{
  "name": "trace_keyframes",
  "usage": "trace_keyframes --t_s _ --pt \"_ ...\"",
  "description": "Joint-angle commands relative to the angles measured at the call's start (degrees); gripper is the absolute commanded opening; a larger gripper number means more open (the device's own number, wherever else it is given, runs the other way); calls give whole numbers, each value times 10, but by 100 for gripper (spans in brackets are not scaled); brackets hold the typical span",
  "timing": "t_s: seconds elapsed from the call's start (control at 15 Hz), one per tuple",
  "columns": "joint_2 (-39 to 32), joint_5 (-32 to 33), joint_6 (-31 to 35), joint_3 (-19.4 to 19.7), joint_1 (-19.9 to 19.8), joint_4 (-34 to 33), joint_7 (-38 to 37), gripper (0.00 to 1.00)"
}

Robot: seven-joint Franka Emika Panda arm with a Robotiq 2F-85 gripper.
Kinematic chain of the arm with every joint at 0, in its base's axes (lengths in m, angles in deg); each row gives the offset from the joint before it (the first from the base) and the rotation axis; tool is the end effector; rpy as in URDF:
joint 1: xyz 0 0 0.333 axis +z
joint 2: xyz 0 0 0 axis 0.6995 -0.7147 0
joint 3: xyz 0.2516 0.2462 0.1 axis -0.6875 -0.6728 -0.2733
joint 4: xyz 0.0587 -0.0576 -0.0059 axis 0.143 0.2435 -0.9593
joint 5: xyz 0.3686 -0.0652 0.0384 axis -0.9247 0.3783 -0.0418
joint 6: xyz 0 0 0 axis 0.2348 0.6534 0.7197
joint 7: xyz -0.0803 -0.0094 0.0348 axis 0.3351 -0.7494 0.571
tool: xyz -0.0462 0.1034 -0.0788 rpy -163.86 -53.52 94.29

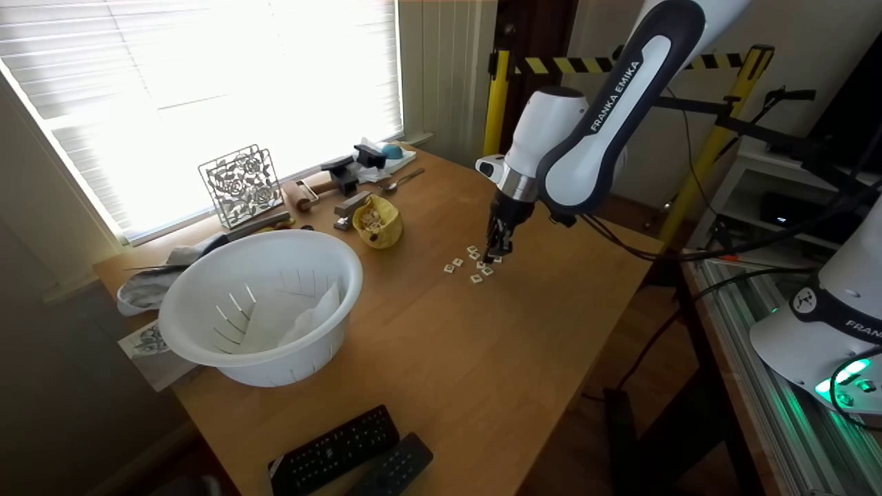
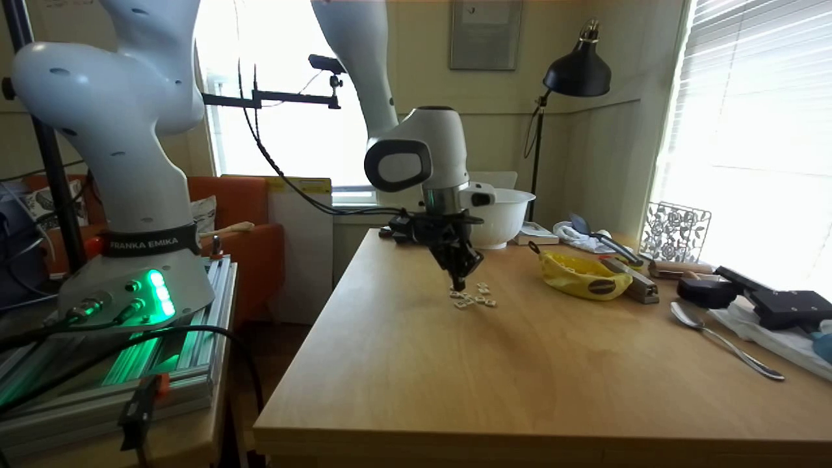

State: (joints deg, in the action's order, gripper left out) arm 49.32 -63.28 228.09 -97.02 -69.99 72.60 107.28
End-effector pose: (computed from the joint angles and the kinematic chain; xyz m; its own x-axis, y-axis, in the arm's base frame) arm 0.5062 -0.1311 0.1865 0.9377 0.2636 0.2263 0.2620 -0.9643 0.0376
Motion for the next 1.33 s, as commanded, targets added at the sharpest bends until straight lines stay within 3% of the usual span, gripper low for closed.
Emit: trace_keyframes --t_s 0.0,0.67,1.27 --pt "-17 25 28 -9 -14 -1 -17 0" --pt "-42 70 36 10 -2 -14 -62 0" --pt "-37 79 14 132 108 -15 -149 0"
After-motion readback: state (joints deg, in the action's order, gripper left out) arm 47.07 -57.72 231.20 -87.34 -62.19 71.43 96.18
